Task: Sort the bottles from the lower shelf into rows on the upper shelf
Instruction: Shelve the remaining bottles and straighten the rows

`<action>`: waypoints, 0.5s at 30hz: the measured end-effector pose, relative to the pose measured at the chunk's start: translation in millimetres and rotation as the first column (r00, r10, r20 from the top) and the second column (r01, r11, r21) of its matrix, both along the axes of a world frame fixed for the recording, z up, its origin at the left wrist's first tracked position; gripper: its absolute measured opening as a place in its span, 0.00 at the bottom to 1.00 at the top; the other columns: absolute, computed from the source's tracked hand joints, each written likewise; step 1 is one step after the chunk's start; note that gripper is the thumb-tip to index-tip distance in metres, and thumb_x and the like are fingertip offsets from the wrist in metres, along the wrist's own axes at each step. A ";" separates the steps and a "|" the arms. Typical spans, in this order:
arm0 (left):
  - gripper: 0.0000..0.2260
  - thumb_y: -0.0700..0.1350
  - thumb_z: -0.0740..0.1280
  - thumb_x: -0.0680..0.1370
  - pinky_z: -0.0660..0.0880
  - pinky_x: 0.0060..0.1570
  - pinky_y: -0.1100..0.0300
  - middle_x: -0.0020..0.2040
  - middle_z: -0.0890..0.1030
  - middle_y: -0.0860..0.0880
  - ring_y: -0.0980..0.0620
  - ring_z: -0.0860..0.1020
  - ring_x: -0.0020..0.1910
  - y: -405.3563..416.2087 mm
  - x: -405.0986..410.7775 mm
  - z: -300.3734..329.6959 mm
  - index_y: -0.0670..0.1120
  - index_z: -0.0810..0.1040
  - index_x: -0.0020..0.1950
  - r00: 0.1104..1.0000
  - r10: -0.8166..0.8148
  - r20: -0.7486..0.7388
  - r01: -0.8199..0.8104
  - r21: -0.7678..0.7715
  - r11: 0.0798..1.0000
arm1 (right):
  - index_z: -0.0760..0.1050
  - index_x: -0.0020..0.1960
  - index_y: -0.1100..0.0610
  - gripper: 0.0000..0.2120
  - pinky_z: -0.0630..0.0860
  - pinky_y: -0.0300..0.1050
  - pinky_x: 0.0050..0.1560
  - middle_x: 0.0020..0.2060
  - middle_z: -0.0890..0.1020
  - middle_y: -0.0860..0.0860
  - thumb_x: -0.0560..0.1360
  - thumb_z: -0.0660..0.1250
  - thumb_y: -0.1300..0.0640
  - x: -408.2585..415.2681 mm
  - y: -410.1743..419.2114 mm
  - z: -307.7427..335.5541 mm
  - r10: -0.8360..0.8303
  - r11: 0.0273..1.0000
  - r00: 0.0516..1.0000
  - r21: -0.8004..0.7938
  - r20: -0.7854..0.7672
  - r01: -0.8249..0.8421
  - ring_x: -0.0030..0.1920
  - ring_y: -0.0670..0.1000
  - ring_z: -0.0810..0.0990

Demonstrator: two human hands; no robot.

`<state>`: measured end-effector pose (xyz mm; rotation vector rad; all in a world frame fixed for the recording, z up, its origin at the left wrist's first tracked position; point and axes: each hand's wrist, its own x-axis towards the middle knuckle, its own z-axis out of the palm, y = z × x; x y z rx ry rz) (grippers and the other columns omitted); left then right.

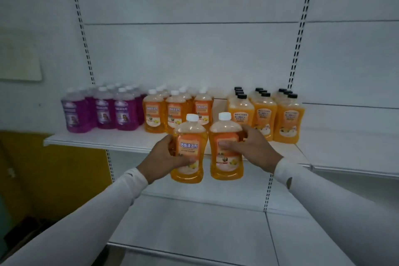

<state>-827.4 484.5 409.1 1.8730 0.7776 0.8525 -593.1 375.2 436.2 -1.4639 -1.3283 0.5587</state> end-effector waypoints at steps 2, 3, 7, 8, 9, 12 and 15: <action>0.28 0.42 0.79 0.66 0.80 0.50 0.58 0.55 0.83 0.51 0.54 0.82 0.52 8.8 -4.9 16.7 0.47 0.73 0.63 0.999 -0.005 0.033 0.004 0.027 1.000 | 0.73 0.56 0.44 0.22 0.82 0.42 0.49 0.50 0.83 0.43 0.67 0.78 0.48 -7.2 7.7 18.8 0.005 1.000 1.000 0.017 0.017 -0.006 0.49 0.43 0.83; 0.28 0.41 0.79 0.66 0.80 0.50 0.58 0.55 0.83 0.51 0.54 0.83 0.52 14.6 -8.1 24.4 0.47 0.73 0.63 0.999 -0.005 0.045 0.003 0.042 0.999 | 0.73 0.57 0.46 0.23 0.82 0.42 0.48 0.50 0.83 0.44 0.67 0.78 0.47 -11.3 12.2 27.0 -0.003 1.000 1.000 0.030 0.018 0.002 0.50 0.44 0.83; 0.27 0.41 0.79 0.66 0.81 0.51 0.56 0.53 0.84 0.51 0.55 0.83 0.50 47.3 -26.2 47.7 0.48 0.73 0.62 0.996 -0.012 0.092 0.003 0.093 0.996 | 0.74 0.59 0.48 0.24 0.81 0.39 0.45 0.50 0.84 0.44 0.67 0.78 0.46 -25.0 38.0 51.6 -0.039 0.996 0.999 0.087 0.034 0.036 0.49 0.44 0.84; 0.27 0.41 0.79 0.66 0.81 0.51 0.55 0.53 0.84 0.51 0.54 0.83 0.50 58.6 -31.8 50.3 0.49 0.73 0.62 0.995 -0.011 0.099 0.001 0.098 0.995 | 0.75 0.59 0.48 0.24 0.82 0.41 0.46 0.50 0.85 0.45 0.67 0.78 0.46 -27.1 47.2 53.8 -0.049 0.995 0.999 0.092 0.023 0.046 0.48 0.45 0.84; 0.27 0.42 0.79 0.67 0.81 0.51 0.55 0.53 0.84 0.50 0.54 0.83 0.50 70.1 -37.2 51.3 0.49 0.73 0.62 0.994 -0.011 0.106 0.000 0.095 0.995 | 0.75 0.59 0.49 0.25 0.82 0.43 0.48 0.50 0.85 0.45 0.66 0.78 0.45 -29.9 56.5 54.6 -0.057 0.994 0.998 0.096 0.002 0.056 0.48 0.45 0.85; 0.27 0.42 0.79 0.67 0.81 0.50 0.54 0.54 0.84 0.50 0.54 0.83 0.50 108.8 -53.9 43.6 0.49 0.73 0.62 0.992 -0.013 0.122 0.006 0.058 0.998 | 0.75 0.62 0.50 0.28 0.82 0.52 0.53 0.51 0.85 0.47 0.65 0.79 0.46 -34.7 87.7 46.9 -0.084 0.992 0.993 0.086 -0.082 0.091 0.50 0.48 0.85; 0.29 0.45 0.81 0.65 0.80 0.54 0.48 0.54 0.84 0.48 0.51 0.83 0.52 147.7 -70.4 26.2 0.48 0.73 0.63 0.994 -0.008 0.112 0.008 0.008 1.000 | 0.73 0.58 0.46 0.23 0.81 0.51 0.54 0.52 0.84 0.47 0.68 0.78 0.51 -41.3 115.3 32.3 -0.110 0.992 0.989 0.048 -0.102 0.115 0.52 0.49 0.83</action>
